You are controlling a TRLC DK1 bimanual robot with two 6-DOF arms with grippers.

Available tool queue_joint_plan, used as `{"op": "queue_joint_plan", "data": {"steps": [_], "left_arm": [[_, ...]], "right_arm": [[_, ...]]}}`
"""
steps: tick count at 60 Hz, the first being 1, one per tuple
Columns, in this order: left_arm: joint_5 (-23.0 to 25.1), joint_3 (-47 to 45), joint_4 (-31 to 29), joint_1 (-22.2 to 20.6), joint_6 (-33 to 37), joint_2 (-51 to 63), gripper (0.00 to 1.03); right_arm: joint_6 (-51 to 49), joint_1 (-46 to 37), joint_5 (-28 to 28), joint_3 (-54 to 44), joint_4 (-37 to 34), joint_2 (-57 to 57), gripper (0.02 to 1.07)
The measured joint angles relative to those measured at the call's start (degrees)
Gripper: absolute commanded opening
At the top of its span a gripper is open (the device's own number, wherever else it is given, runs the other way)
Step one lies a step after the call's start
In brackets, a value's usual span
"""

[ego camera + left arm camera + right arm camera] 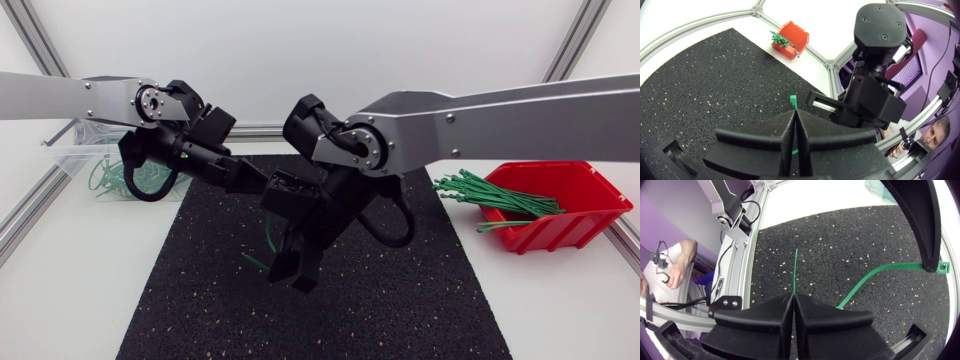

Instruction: Take a green cable tie from the red box, thread the tail through the head to close it, then place it in the transparent bin on the left.

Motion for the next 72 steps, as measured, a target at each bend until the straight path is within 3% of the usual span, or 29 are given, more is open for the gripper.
{"op": "queue_joint_plan", "data": {"steps": [10, 30, 41, 51, 72], "left_arm": [[0.0, -2.8, 4.0, 0.0, -0.4, -1.6, 0.03], [0.1, -12.9, 21.3, -0.4, -9.1, -11.3, 0.03], [3.1, -13.8, 23.1, -0.6, -11.8, -11.8, 0.03], [6.0, -15.0, 24.1, -0.6, -12.7, -11.8, 0.03], [6.9, -15.6, 28.6, -1.9, -17.1, -12.8, 0.03]], "right_arm": [[0.6, -0.5, -5.5, 1.4, -3.8, 0.0, 0.07], [5.2, -6.3, -10.0, 2.4, -4.8, -0.1, 0.07], [6.3, -6.3, -10.7, 3.2, -6.6, -1.4, 0.07], [9.9, -6.3, -11.1, -1.2, 4.4, -11.2, 0.07], [19.8, -6.2, -20.6, -1.4, 1.6, -14.2, 0.07]]}}
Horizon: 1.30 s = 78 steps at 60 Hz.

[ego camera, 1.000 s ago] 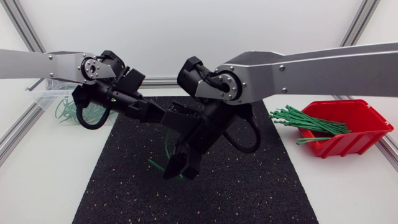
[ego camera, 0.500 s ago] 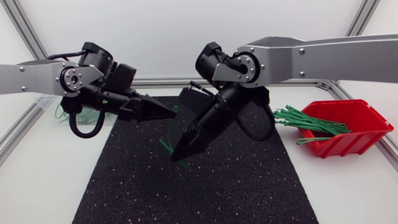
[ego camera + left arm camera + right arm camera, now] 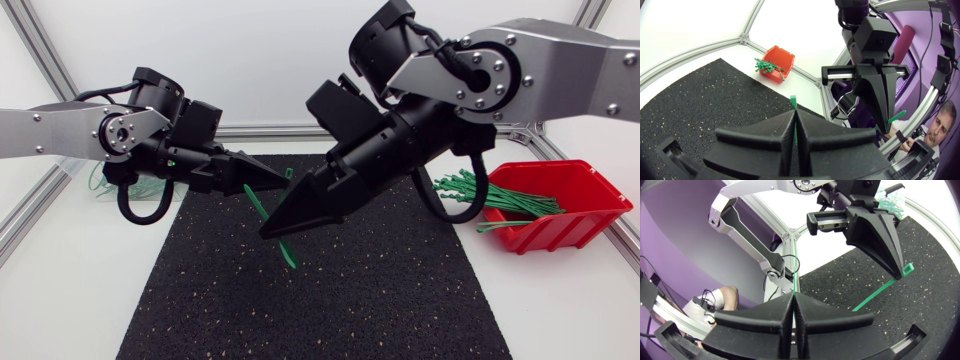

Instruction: Take a green cable tie from the red box, thread the tail through the head to close it, then place it in the transparent bin on the left.

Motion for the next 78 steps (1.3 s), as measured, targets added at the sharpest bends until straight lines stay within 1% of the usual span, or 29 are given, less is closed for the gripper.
{"op": "queue_joint_plan", "data": {"steps": [11, 20, 27, 33, 38, 46, 54, 59, 67, 71, 78], "left_arm": [[0.0, -1.3, 3.0, -0.7, -3.8, -2.1, 0.03], [0.0, -2.6, 6.5, -0.7, -7.5, -5.1, 0.03], [0.0, -3.2, 9.1, -1.2, -10.6, -6.9, 0.03], [0.0, -4.0, 11.5, -1.8, -13.1, -7.8, 0.03], [0.0, -4.6, 12.8, -2.0, -14.6, -8.2, 0.03], [-0.2, -5.9, 15.5, -2.4, -17.1, -8.5, 0.03], [-1.2, -8.2, 21.5, -3.4, -21.4, -10.0, 0.03], [-2.3, -10.3, 26.1, -4.4, -25.5, -11.9, 0.03], [-3.8, -12.2, 36.3, -5.6, -35.6, -15.4, 0.03], [-4.9, -13.1, 40.4, -5.6, -40.6, -16.8, 0.03], [-6.4, -14.7, 41.6, -5.6, -44.6, -18.0, 0.03]], "right_arm": [[5.2, 0.0, -5.2, 0.0, -0.7, 1.1, 0.07], [8.1, -0.5, -8.2, -0.2, -0.4, 1.0, 0.07], [12.1, -1.6, -8.8, -2.2, 3.7, -0.3, 0.07], [16.3, -1.8, -11.2, -3.4, 4.7, -1.6, 0.07], [20.4, -2.1, -11.8, -5.3, 5.8, -2.9, 0.07], [30.2, -3.3, -12.2, -9.9, 12.7, -6.1, 0.07], [40.2, -3.4, -12.5, -11.7, 16.0, -8.3, 0.07], [47.3, -3.5, -12.7, -11.9, 17.2, -9.0, 0.07], [56.7, -3.9, -12.8, -11.9, 17.7, -10.4, 0.07], [61.3, -3.9, -12.8, -11.9, 19.5, -11.8, 0.07], [65.1, -4.0, -12.8, -11.5, 19.6, -14.1, 0.07]]}}
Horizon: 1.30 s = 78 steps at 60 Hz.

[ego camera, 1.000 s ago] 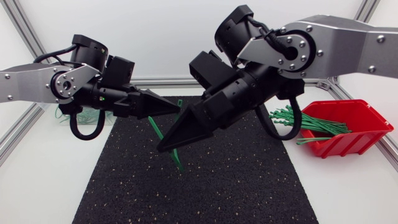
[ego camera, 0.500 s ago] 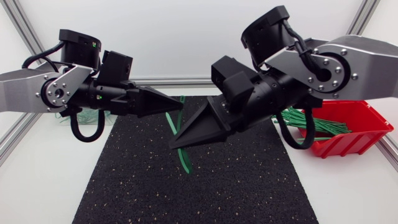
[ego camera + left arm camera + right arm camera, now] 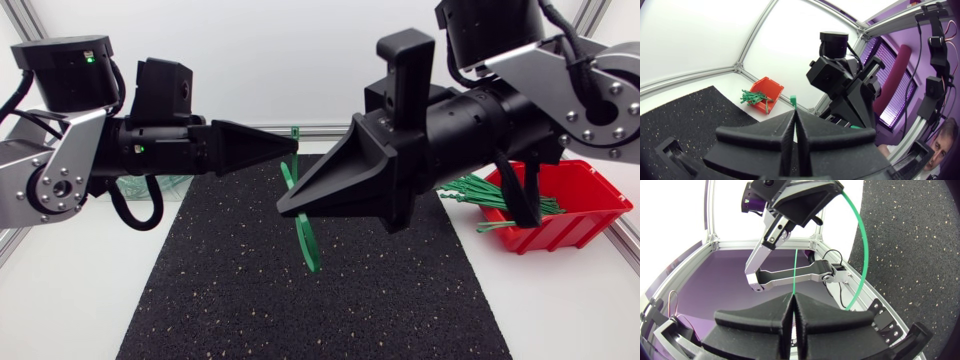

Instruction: Take a green cable tie from the red box, thread the tail through the head to close it, then place it in the transparent bin on the left.

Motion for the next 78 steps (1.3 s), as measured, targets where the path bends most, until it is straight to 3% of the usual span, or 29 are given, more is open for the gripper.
{"op": "queue_joint_plan", "data": {"steps": [14, 22, 39, 78], "left_arm": [[-2.8, -4.7, 0.4, 0.0, -4.8, -2.0, 0.03], [-3.2, -5.6, 3.8, 0.0, -7.0, -3.6, 0.03], [-4.7, -8.9, 8.9, -1.2, -7.8, -5.6, 0.03], [-5.8, -11.1, 12.3, -0.2, -7.8, -6.7, 0.04]], "right_arm": [[2.1, 0.9, 0.2, 2.3, -6.0, -0.7, 0.07], [2.6, 2.1, 0.5, 3.8, -8.3, -0.5, 0.07], [3.1, 3.2, 0.6, 5.0, -8.7, 1.5, 0.07], [3.2, -0.2, 1.2, 8.6, -8.3, 6.6, 0.07]]}}
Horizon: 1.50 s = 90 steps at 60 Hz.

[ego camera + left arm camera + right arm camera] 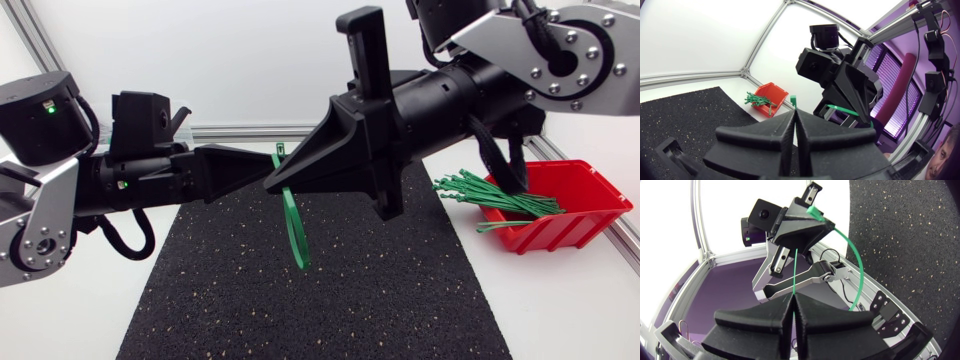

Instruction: Take a green cable tie from the red box, thread the tail through the head to close it, then place it in the transparent bin on the left.

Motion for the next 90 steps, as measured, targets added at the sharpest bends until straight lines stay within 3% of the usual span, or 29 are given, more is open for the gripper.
{"op": "queue_joint_plan", "data": {"steps": [13, 20, 36, 60, 90], "left_arm": [[0.0, -0.1, 0.5, 0.5, 0.0, 0.0, 0.04], [-0.2, -0.2, 1.3, 1.0, 0.3, -0.1, 0.04], [-0.2, -0.9, 1.6, 1.2, 0.4, -0.1, 0.04], [0.3, -2.4, 13.0, 3.0, -1.1, 2.3, 0.03], [1.3, -4.0, 14.6, 3.0, -1.5, 2.8, 0.03]], "right_arm": [[2.8, -0.3, 6.6, -2.9, 14.7, -1.0, 0.07], [4.1, -0.9, 7.6, -5.9, 17.8, -2.4, 0.07], [5.2, -1.0, 7.6, -8.4, 18.3, -2.5, 0.07], [6.0, 0.5, 7.7, -8.4, 18.0, -2.8, 0.07], [6.2, 1.2, 7.7, -8.3, 18.0, -2.8, 0.07]]}}
